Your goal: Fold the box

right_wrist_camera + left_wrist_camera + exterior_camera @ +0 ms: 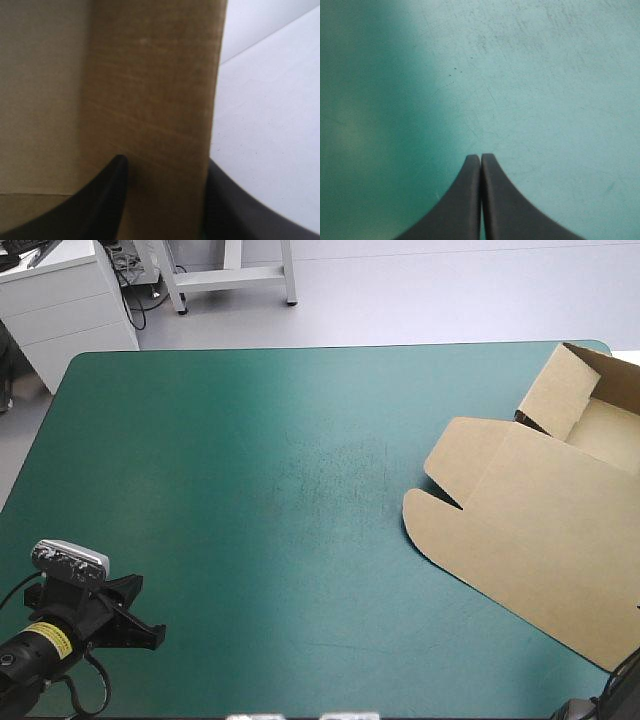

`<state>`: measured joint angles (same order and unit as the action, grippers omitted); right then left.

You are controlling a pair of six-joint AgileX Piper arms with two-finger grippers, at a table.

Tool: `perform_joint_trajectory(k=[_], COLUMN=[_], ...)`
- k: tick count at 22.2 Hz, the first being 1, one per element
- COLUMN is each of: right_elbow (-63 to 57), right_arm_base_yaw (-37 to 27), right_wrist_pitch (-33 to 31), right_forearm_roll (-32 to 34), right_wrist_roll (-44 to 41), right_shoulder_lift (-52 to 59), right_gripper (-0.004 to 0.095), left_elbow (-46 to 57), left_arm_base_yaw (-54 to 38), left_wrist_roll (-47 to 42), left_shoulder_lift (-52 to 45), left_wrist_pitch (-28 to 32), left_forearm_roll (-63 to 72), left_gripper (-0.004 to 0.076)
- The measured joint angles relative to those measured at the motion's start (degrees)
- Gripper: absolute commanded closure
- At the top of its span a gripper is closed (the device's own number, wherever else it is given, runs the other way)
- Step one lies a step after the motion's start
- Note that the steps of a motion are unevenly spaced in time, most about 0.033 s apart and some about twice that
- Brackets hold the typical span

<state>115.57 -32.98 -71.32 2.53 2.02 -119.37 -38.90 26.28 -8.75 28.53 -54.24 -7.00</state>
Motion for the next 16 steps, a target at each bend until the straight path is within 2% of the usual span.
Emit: perform_joint_trajectory(k=[2, 3, 7, 9, 10, 11, 12, 13, 16], right_elbow=[0.0, 0.0, 0.0, 0.0, 0.0, 0.0, 0.0, 0.0, 0.0], right_arm_base_yaw=[-0.24, -0.44, -1.1, -1.3, -1.3, -1.3, -1.3, -1.3, 1.09], right_wrist_pitch=[0.11, 0.11, 0.11, 0.11, 0.05, 0.05, 0.05, -0.05, -0.05], right_forearm_roll=[-0.54, -0.76, -1.17, -2.53, -3.26, -4.98, -6.27, -9.16, -13.45], right_wrist_roll=[0.0, 0.0, -0.24, -0.25, -0.21, 0.38, 0.8, 1.71, 3.67], right_shoulder_lift=[-0.01, -0.01, 1.32, 3.78, 5.09, 8.16, 9.87, 13.15, 21.9], right_gripper=[0.0166, 0.0159, 0.0216, 0.0384, 0.0556, 0.0666, 0.0893, 0.0923, 0.0911], left_elbow=[0.0, 0.0, 0.0, 0.0, 0.0, 0.0, 0.0, 0.0, 0.0], left_arm_base_yaw=[0.0, 0.0, 0.0, 0.0, 0.0, 0.0, 0.0, 0.0, 0.0], left_wrist_roll=[0.0, 0.0, 0.0, 0.0, 0.0, 0.0, 0.0, 0.0, 0.0], left_shoulder_lift=[0.0, 0.0, 0.0, 0.0, 0.0, 0.0, 0.0, 0.0, 0.0], left_wrist_pitch=[0.0, 0.0, 0.0, 0.0, 0.0, 0.0, 0.0, 0.0, 0.0], left_forearm_roll=[0.0, 0.0, 0.0, 0.0, 0.0, 0.0, -0.06, -0.17, -0.04], left_gripper=[0.0756, 0.0756, 0.0756, 0.0756, 0.0756, 0.0756, 0.0756, 0.0756, 0.0756])
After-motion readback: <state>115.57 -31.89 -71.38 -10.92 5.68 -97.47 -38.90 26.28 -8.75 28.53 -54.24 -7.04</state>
